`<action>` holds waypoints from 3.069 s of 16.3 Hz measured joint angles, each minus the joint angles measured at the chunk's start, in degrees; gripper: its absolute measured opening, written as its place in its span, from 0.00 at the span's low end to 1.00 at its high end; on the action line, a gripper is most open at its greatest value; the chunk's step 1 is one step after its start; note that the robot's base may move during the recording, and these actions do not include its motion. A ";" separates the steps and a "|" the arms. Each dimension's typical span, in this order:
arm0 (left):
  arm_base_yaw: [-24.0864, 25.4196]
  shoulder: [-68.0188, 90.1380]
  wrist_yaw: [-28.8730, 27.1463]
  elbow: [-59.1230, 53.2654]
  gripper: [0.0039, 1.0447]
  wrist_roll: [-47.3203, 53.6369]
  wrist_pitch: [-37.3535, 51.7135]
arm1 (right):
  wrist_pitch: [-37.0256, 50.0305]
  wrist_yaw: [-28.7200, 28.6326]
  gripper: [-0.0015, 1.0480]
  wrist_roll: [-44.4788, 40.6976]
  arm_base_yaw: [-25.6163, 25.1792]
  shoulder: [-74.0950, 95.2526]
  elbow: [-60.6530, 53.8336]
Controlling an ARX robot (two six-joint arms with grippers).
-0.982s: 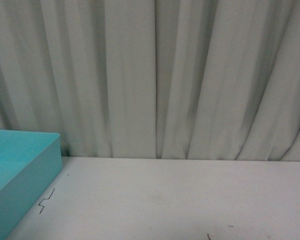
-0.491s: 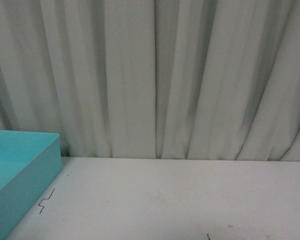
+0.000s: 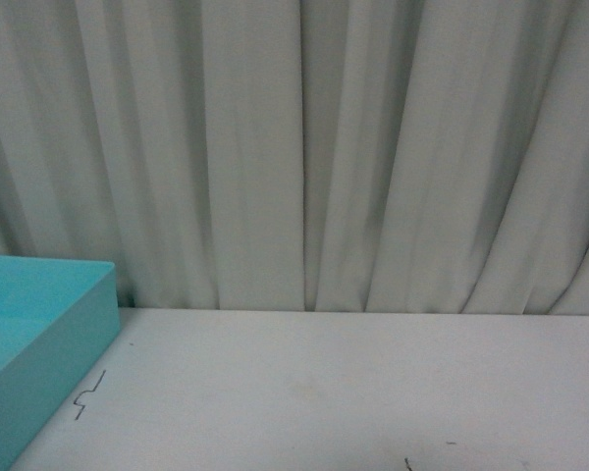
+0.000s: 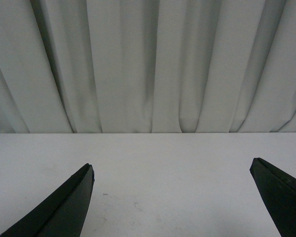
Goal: Wind up and store yellow beetle toy
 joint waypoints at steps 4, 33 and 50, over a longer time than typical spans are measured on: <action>0.00 -2.78 -0.20 -0.02 0.01 0.00 0.09 | 0.00 -0.02 0.94 0.02 0.00 0.02 0.00; 0.00 -2.78 -0.17 -0.02 0.94 -0.04 -0.07 | 0.00 -0.02 0.94 0.02 0.00 0.02 0.00; 0.00 -2.75 -0.17 -0.02 0.94 -0.04 -0.07 | -0.02 -0.04 0.94 0.02 0.00 0.02 0.00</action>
